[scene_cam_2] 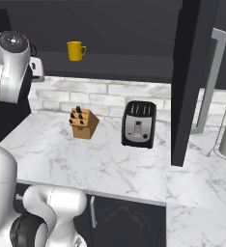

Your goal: Pick the mug on the counter and place it in the cabinet with the handle facing the right, like the mugs already inside.

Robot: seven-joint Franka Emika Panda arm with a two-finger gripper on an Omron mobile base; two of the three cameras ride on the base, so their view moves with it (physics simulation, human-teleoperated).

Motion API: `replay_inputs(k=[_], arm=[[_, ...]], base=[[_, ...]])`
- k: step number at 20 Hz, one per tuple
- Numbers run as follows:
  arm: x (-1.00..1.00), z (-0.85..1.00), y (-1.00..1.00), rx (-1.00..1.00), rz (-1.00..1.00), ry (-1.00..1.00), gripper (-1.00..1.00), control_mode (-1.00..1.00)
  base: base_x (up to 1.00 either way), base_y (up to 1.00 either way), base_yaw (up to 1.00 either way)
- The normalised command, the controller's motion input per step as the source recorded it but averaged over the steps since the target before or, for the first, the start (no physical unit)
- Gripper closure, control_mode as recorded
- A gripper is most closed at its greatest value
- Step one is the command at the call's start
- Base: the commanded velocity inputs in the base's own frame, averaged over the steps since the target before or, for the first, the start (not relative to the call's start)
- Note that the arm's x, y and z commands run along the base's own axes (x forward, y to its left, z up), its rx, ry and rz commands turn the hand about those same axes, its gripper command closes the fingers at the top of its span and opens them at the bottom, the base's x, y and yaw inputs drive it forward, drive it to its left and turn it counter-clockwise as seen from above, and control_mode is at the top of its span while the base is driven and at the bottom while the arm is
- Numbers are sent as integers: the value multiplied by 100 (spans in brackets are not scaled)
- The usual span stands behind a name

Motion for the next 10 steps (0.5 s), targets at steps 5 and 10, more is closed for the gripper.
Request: replay_inputs(k=[5,10], arm=[[24,0,-3,0,0,0,100,-100],[30,-14,-1,0,0,0,100,-100]], base=[[0,0,0],[0,0,0]])
